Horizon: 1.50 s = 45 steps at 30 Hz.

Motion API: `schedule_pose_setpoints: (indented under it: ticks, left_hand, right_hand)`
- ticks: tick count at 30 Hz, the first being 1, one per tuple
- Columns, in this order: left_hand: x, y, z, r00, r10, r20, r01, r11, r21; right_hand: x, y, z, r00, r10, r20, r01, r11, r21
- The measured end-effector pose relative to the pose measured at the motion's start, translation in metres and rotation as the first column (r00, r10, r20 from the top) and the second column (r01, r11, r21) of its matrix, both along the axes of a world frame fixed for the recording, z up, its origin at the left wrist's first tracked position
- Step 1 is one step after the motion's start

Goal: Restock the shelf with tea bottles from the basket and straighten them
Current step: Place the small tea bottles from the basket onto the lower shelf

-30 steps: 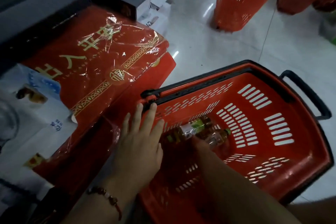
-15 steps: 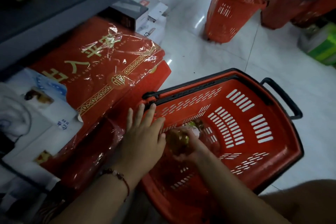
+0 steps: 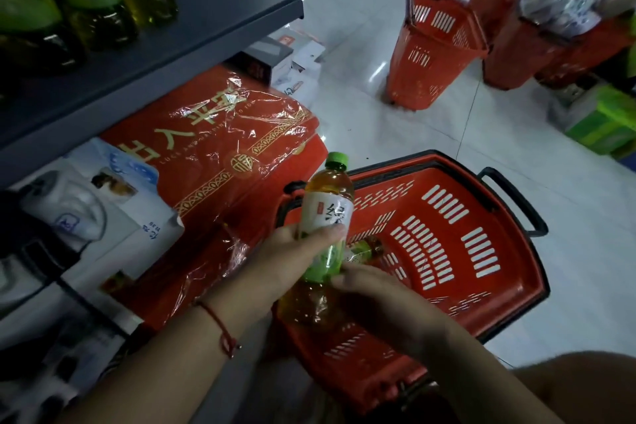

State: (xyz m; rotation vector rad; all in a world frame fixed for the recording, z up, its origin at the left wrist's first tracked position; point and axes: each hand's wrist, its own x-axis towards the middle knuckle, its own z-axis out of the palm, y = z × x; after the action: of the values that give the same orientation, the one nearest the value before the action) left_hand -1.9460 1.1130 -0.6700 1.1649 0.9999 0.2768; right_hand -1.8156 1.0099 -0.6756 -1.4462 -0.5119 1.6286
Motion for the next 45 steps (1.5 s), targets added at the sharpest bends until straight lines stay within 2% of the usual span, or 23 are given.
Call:
schedule_pose_setpoints:
  ticks: [2,4,7,9,12,14,15,16,17,19,20,22,24,25,27,29,31,34,36,38,42,45]
  left_hand:
    - [-0.006,0.006,-0.006,0.995,0.100,-0.021,-0.100,0.995,0.014]
    - [-0.013,0.013,-0.012,0.983,0.178,-0.041,-0.177,0.984,0.024]
    - [-0.003,0.044,-0.034,0.939,0.331,-0.089,-0.333,0.943,-0.006]
    - [0.014,0.073,-0.058,0.882,0.454,-0.123,-0.462,0.886,-0.040]
    - [0.027,0.103,-0.096,0.821,0.534,-0.200,-0.553,0.832,-0.046]
    - [0.031,0.117,-0.115,0.810,0.531,-0.249,-0.558,0.828,-0.050]
    - [0.031,0.120,-0.120,0.816,0.508,-0.276,-0.544,0.836,-0.068]
    - [0.029,0.121,-0.127,0.818,0.485,-0.310,-0.524,0.850,-0.052]
    - [0.030,0.123,-0.129,0.830,0.443,-0.340,-0.488,0.871,-0.059]
    - [0.024,0.118,-0.129,0.838,0.469,-0.280,-0.508,0.857,-0.088]
    - [0.022,0.115,-0.126,0.837,0.484,-0.255,-0.512,0.858,-0.050]
    - [0.021,0.109,-0.115,0.862,0.472,-0.188,-0.488,0.872,-0.049]
    - [0.028,0.108,-0.098,0.862,0.466,-0.199,-0.488,0.869,-0.077]
    - [0.027,0.105,-0.092,0.868,0.466,-0.173,-0.484,0.871,-0.083]
    - [0.022,0.093,-0.061,0.924,0.346,-0.165,-0.360,0.931,-0.061]
    - [0.009,0.068,-0.027,0.980,0.175,-0.091,-0.181,0.982,-0.056]
    - [-0.010,0.048,0.000,0.989,0.145,-0.031,-0.146,0.989,-0.037]
    - [-0.024,0.036,0.013,0.989,0.145,0.041,-0.145,0.989,-0.016]
    - [-0.041,0.009,0.043,0.991,0.119,0.058,-0.118,0.993,-0.018]
    - [-0.038,0.004,0.047,0.990,0.139,0.025,-0.138,0.990,-0.036]
    - [-0.059,-0.018,0.052,0.981,0.168,0.100,-0.180,0.976,0.126]
    - [-0.087,-0.031,0.078,0.969,0.206,0.137,-0.224,0.965,0.133]
  right_hand:
    - [0.002,0.018,-0.020,0.997,-0.057,-0.042,0.052,0.992,-0.114]
    - [0.007,0.034,-0.056,0.978,-0.202,-0.045,0.181,0.939,-0.292]
    - [0.017,0.058,-0.133,0.924,-0.383,-0.018,0.349,0.859,-0.375]
    - [0.017,0.077,-0.178,0.858,-0.513,0.006,0.468,0.777,-0.421]
    - [0.025,0.095,-0.241,0.710,-0.704,-0.012,0.615,0.629,-0.476]
    - [0.043,0.100,-0.296,0.665,-0.747,0.019,0.641,0.557,-0.528]
    - [0.051,0.100,-0.316,0.676,-0.735,0.051,0.647,0.558,-0.520]
    - [0.061,0.101,-0.333,0.718,-0.695,0.015,0.606,0.615,-0.505]
    - [0.064,0.105,-0.333,0.727,-0.686,0.028,0.610,0.627,-0.484]
    - [0.072,0.107,-0.331,0.791,-0.601,0.115,0.578,0.671,-0.464]
    - [0.070,0.108,-0.312,0.822,-0.548,0.152,0.547,0.689,-0.476]
    - [0.073,0.106,-0.304,0.826,-0.547,0.134,0.531,0.678,-0.509]
    - [0.071,0.103,-0.290,0.845,-0.534,0.024,0.467,0.716,-0.518]
    - [0.063,0.103,-0.261,0.832,-0.555,0.016,0.473,0.694,-0.544]
    - [0.059,0.098,-0.228,0.824,-0.566,0.039,0.494,0.681,-0.541]
    - [0.053,0.084,-0.195,0.802,-0.591,-0.088,0.458,0.702,-0.545]
    - [0.040,0.065,-0.148,0.792,-0.590,-0.158,0.432,0.725,-0.537]
    - [0.029,0.039,-0.096,0.857,-0.483,-0.181,0.345,0.798,-0.495]
    - [0.009,0.008,-0.030,0.893,-0.431,-0.132,0.338,0.834,-0.435]
    - [0.003,-0.013,0.007,0.932,-0.358,-0.063,0.313,0.879,-0.360]
    - [-0.025,-0.054,0.083,0.979,-0.200,0.024,0.201,0.957,-0.208]
    - [-0.047,-0.073,0.130,0.994,-0.096,0.059,0.101,0.989,-0.105]
